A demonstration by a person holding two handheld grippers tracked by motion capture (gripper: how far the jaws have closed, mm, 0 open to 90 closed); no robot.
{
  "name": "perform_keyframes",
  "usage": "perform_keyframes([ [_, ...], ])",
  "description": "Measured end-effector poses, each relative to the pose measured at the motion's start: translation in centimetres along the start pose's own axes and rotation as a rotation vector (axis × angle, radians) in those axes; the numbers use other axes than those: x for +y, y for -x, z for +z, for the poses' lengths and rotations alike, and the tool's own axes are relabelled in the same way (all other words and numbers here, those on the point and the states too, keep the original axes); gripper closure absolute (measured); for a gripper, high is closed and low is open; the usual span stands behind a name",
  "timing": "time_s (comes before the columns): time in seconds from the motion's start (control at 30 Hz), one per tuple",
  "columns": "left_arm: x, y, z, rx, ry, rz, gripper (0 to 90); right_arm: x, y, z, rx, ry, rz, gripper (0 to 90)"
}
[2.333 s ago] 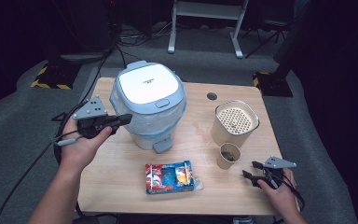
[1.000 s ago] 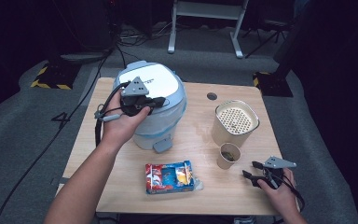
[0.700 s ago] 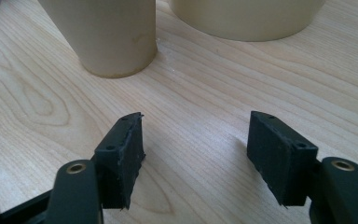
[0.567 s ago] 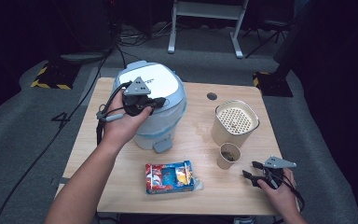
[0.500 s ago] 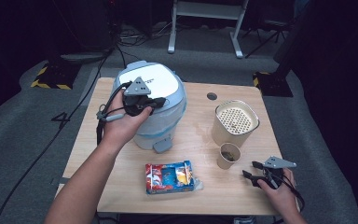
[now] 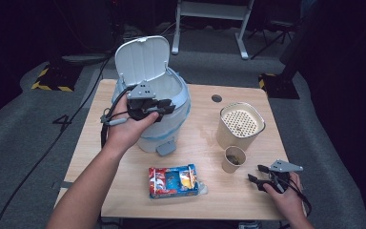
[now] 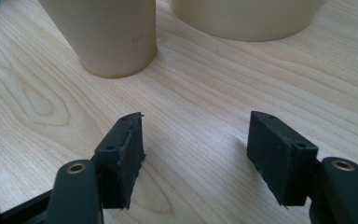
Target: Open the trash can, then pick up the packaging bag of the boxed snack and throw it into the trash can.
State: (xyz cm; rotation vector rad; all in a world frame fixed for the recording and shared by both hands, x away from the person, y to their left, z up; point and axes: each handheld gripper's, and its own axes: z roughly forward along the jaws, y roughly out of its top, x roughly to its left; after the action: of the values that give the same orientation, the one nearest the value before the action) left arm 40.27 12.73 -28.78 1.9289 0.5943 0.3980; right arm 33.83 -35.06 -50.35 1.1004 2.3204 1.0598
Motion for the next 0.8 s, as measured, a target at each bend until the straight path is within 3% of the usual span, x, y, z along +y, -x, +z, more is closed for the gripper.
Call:
perform_keyframes([
  [0.03,0.0,0.2,-0.1,-0.005,0.017,0.001,57.6,0.0,0.0,0.0,0.000,0.000,0.000,36.7],
  [0.07,0.0,0.4,-0.1,-0.021,0.037,-0.001,57.6,0.0,0.0,0.0,0.000,0.000,0.000,36.7],
  [0.1,0.0,0.8,-0.2,-0.050,0.051,0.006,46.2,0.0,0.0,0.0,0.000,0.000,0.000,36.8],
  [0.27,-0.4,1.7,-0.6,-0.049,0.031,0.028,42.1,0.0,0.0,0.0,0.000,0.000,0.000,36.7],
  [0.33,-0.8,2.3,-0.7,-0.066,0.018,0.035,41.3,0.0,0.0,0.0,0.000,0.000,0.000,36.8],
  [0.37,-1.1,2.9,-0.7,-0.095,0.004,0.036,40.4,0.0,0.0,0.0,0.000,0.000,0.000,36.8],
  [0.5,-2.2,3.8,-0.8,-0.110,-0.018,0.047,41.6,0.0,0.0,0.0,0.000,0.000,0.000,36.7],
  [0.6,-2.8,3.9,-0.8,-0.112,-0.022,0.048,42.1,0.0,0.0,0.0,0.000,0.000,0.000,36.7],
  [0.8,-5.5,4.1,-0.4,-0.129,-0.046,0.016,44.8,0.0,0.0,0.0,0.000,0.000,0.000,36.7],
])
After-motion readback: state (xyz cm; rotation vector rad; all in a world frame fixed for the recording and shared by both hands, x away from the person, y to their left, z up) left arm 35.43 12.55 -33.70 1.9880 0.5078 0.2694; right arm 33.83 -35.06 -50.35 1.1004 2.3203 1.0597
